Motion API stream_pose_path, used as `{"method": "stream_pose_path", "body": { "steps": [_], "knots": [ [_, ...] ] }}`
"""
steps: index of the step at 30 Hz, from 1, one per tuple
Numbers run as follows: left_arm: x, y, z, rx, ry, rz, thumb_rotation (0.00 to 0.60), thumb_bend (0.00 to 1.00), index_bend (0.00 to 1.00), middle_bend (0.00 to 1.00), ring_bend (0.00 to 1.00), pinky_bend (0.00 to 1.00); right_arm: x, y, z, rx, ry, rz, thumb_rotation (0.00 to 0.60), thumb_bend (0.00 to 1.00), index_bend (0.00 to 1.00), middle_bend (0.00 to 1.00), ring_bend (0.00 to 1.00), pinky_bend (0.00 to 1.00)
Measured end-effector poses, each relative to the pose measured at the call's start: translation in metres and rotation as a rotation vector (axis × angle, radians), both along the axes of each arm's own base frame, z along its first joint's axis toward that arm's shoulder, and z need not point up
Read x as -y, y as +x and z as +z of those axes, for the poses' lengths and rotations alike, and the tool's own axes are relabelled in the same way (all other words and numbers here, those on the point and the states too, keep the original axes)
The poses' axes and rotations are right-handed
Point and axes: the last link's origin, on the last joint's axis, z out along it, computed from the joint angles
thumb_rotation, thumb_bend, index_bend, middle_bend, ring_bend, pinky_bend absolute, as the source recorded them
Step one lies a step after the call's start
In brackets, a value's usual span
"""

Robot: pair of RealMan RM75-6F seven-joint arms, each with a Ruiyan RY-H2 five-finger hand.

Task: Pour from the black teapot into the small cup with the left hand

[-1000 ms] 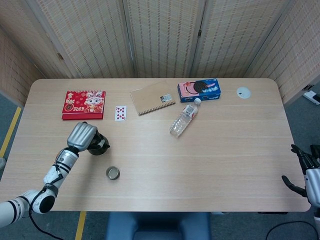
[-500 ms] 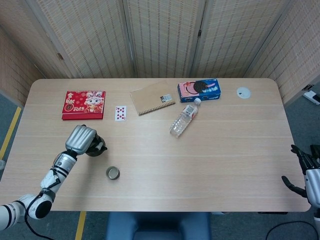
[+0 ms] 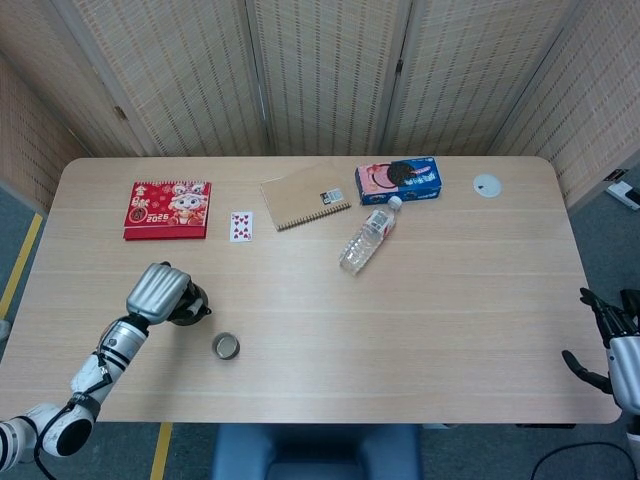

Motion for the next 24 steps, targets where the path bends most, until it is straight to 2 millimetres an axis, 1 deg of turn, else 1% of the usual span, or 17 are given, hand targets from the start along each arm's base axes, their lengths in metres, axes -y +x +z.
{"method": "stream_pose_path", "body": {
  "steps": [6, 24],
  "knots": [
    [0.010, 0.000, 0.000, 0.004, -0.010, -0.021, 0.515, 0.47, 1.00, 1.00, 0.99, 0.52, 0.001, 0.003, 0.005, -0.012, -0.015, 0.005, 0.600, 0.24, 0.09, 0.26, 0.27, 0.03],
    [0.035, -0.004, -0.009, -0.022, -0.045, -0.066, 0.515, 0.47, 1.00, 1.00, 0.99, 0.52, 0.000, 0.003, 0.004, -0.009, -0.009, -0.005, 0.600, 0.24, 0.09, 0.26, 0.27, 0.03]
  ]
}}
